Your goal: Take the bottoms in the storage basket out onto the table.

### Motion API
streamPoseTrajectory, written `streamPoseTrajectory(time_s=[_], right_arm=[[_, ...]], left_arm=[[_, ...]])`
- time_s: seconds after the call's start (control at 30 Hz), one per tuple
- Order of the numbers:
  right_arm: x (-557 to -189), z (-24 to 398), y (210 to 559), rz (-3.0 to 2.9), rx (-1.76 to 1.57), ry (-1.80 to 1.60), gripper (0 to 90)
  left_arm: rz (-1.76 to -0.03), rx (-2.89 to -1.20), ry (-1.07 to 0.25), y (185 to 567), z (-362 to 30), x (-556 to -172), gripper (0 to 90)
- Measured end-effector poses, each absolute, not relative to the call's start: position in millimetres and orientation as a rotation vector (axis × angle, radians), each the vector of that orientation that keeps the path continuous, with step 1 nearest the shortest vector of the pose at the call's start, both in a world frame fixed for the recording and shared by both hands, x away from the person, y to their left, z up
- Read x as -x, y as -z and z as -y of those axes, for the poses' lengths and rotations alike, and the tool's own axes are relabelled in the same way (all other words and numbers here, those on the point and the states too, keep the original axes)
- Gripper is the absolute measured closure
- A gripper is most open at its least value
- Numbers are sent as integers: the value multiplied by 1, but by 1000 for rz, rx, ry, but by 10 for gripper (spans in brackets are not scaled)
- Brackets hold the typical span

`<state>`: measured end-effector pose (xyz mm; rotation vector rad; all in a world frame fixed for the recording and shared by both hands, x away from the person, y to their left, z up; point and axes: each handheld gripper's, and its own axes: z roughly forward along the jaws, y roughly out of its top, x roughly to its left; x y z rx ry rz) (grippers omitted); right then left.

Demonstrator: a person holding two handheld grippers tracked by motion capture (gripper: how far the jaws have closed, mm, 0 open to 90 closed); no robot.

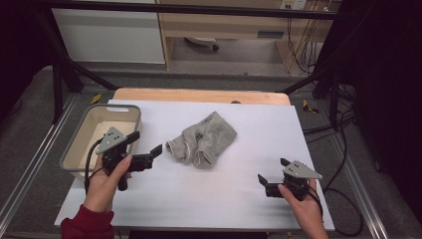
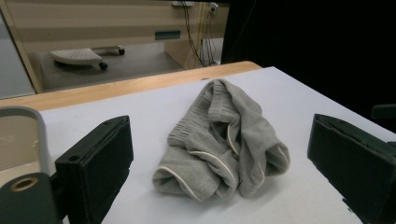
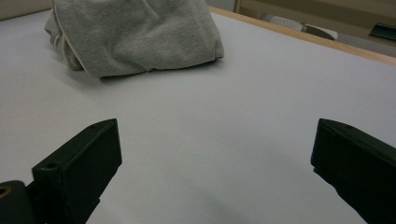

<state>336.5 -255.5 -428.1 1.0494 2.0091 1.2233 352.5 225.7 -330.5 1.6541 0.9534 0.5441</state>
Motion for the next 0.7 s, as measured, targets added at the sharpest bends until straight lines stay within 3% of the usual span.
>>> streamPoseTrajectory(time_s=[0.7], right_arm=[[-338,254,430,-2023,-1046,-1207,24]], left_arm=[[-983,-1596,-582,339,-276,-325,70]])
